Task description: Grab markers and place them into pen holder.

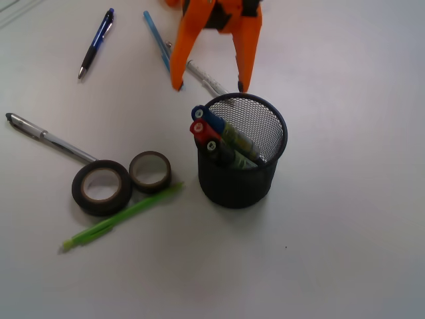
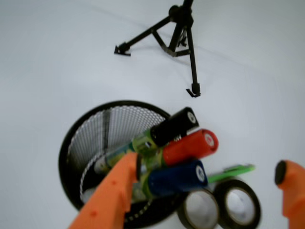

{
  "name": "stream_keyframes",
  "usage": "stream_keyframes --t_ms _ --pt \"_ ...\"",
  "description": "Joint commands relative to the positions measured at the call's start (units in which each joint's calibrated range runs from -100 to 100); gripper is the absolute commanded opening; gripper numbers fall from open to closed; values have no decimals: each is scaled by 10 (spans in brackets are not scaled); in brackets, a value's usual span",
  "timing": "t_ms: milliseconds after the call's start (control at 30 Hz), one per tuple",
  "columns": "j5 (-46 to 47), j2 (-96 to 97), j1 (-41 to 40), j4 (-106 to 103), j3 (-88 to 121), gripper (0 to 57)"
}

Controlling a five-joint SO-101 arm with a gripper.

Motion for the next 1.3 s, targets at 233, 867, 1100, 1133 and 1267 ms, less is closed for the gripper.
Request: stream_keyframes --t_ms 233,867,1100,1133,1267 --pt "303 -259 102 364 -17 315" --pt "386 -634 63 369 439 139" --pt "375 -809 59 486 517 5" --pt "375 -809 59 497 523 6" --pt "373 -795 59 498 533 6"
